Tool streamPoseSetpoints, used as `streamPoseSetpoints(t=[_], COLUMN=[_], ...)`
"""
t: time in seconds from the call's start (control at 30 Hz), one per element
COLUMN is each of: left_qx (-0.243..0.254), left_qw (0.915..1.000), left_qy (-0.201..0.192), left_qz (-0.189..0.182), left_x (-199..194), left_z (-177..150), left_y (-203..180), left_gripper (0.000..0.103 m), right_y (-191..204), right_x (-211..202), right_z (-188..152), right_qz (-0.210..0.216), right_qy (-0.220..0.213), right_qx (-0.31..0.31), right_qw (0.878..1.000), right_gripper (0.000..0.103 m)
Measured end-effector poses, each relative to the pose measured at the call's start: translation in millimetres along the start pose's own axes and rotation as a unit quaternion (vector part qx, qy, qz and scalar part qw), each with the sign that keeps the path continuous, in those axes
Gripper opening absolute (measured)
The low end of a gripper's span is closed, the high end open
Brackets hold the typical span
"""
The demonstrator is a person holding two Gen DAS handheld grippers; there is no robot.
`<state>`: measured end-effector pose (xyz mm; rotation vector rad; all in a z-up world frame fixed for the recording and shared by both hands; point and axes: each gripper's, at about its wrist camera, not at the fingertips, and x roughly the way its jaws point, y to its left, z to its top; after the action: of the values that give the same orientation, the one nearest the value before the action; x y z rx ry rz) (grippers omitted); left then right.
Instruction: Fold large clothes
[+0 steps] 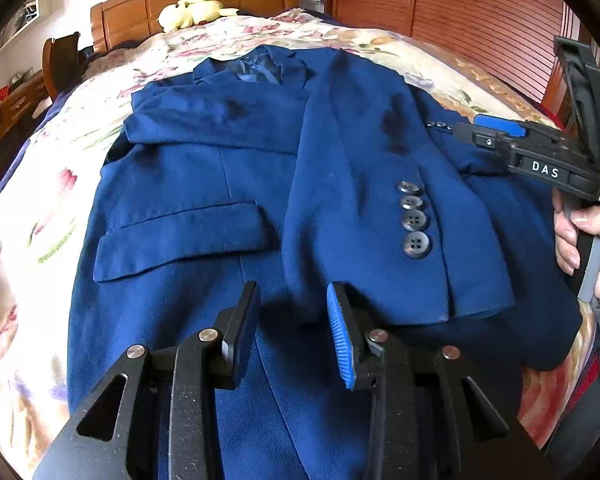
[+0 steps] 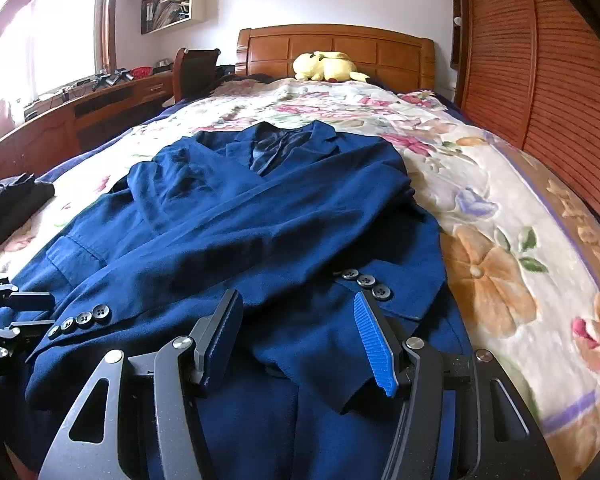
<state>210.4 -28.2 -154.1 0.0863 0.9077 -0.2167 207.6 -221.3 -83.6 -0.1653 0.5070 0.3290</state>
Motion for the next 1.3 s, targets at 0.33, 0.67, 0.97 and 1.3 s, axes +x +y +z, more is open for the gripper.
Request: streamPoseSetpoints(t=[0.33,0.67,0.97,1.3], left_qx=[-0.004,-0.006,-0.002,-0.028], left_qw=[1.0000,0.9982,0.9981,0.9978], left_qy=[0.006,0.020,-0.057,-0.047], left_qz=[0.003,-0.056,0.024,0.038], left_x=[0,1,-42,-53], left_z=[1,8,49,33], left_y=[-1,-1,26,57], left_gripper=[0.035,0.004,0.004,0.022], right_y=[1,2,4,5], right_x=[3,2,2,4], right_z=[0,-1,-1,0], right_qz=[0.000,0.002,0.005,0.006], right_qy=[0.004,0.003,0.002,0.007], right_qx=[-0.002,-0.003,-0.005,-0.004], right_qw=[1.000,1.000,1.000,1.000], right_gripper=[0.060,0.060,0.060,0.060])
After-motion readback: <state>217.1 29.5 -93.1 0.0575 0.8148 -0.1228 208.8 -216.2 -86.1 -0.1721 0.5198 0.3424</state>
